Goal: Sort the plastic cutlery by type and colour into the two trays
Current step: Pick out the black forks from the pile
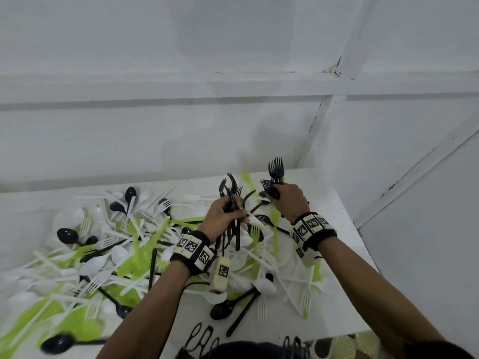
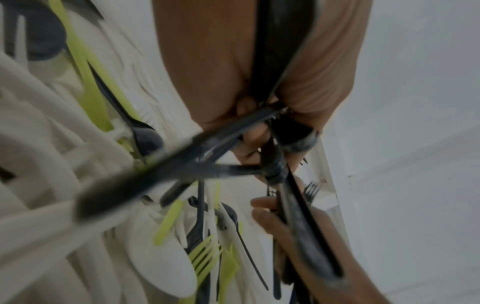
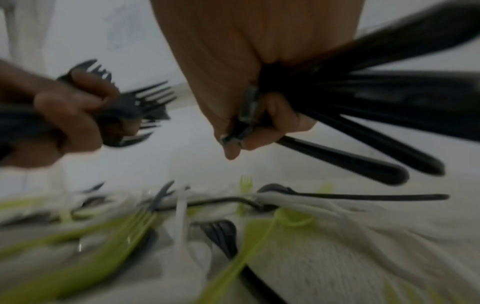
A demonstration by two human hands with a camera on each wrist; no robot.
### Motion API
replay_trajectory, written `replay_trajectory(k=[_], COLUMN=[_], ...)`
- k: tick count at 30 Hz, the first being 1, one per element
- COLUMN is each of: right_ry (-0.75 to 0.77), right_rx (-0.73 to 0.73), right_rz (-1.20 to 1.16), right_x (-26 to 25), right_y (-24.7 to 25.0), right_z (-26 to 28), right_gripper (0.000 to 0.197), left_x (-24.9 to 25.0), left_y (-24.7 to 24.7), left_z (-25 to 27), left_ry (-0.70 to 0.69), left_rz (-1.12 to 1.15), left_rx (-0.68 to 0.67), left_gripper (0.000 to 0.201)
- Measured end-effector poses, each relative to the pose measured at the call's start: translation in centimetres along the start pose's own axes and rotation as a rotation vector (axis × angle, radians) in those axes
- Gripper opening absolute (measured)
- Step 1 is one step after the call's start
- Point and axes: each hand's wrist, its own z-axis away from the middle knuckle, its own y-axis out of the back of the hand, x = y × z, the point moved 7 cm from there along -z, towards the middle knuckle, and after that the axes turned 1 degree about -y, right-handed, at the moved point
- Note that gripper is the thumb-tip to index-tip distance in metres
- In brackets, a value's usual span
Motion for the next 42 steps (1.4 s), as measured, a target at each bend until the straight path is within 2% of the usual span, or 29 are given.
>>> replay_trajectory(k=[3,5,9,12,17,22,25,27,28,30,32,34,36,40,42], right_ry=[0.129,0.193,0.266,0.295,0.236,0.056,0.061,0.106,0.082,-0.052,-0.190,-0.258,-0.283,-0.285,-0.281], right_rx=[-0.191,-0.245,-0.267,-0.231,-0.160,-0.014,-0.034,-0.063,-0.059,-0.023,0.028,0.076,0.099,0.109,0.107], right_rz=[0.205,0.281,0.358,0.335,0.154,-0.179,-0.094,0.014,0.006,-0.133,-0.378,-0.687,-0.967,-1.120,-1.154], right_x=[-0.7,-1.2,-1.6,-1.7,-1.2,-0.1,-0.5,-1.3,-1.3,-0.6,0.4,0.6,0.0,-0.6,-0.7], right_y=[-3.5,-4.8,-5.6,-5.3,-3.5,-1.3,-0.8,-0.8,-0.6,0.4,1.4,2.2,2.5,2.9,2.9], right_z=[-0.5,-0.5,-0.3,0.1,0.8,2.6,3.7,4.3,4.3,4.1,4.1,4.5,5.1,6.0,6.3], right_gripper=[0.027,0.030,0.032,0.032,0.031,0.022,0.036,0.038,0.037,0.034,0.028,0.017,0.013,0.018,0.018], left_x=[0.2,0.2,0.4,0.7,0.6,0.7,0.9,0.9,0.9,0.7,0.6,0.5,0.2,-1.0,-1.0], left_y=[1.2,1.6,1.3,1.4,1.8,1.7,1.0,0.9,0.9,0.8,0.6,0.1,-0.5,-0.8,-1.4], left_z=[0.0,0.1,0.4,0.5,0.1,-0.3,-0.4,-0.5,-0.6,-0.9,-1.1,-1.2,-1.2,-1.3,-1.3], left_ry=[-0.044,-0.050,-0.058,-0.057,-0.057,-0.047,-0.057,-0.067,-0.069,-0.067,-0.067,-0.068,-0.065,-0.016,-0.006], left_rz=[0.026,0.025,0.063,0.108,0.116,0.131,0.118,0.090,0.066,0.021,-0.036,-0.104,-0.137,-0.145,-0.157], left_rx=[0.085,0.106,0.078,0.079,0.110,0.107,0.097,0.138,0.166,0.194,0.188,0.164,0.148,0.201,0.177], left_gripper=[0.035,0.035,0.028,0.028,0.030,0.035,0.041,0.032,0.026,0.020,0.020,0.026,0.031,0.032,0.029])
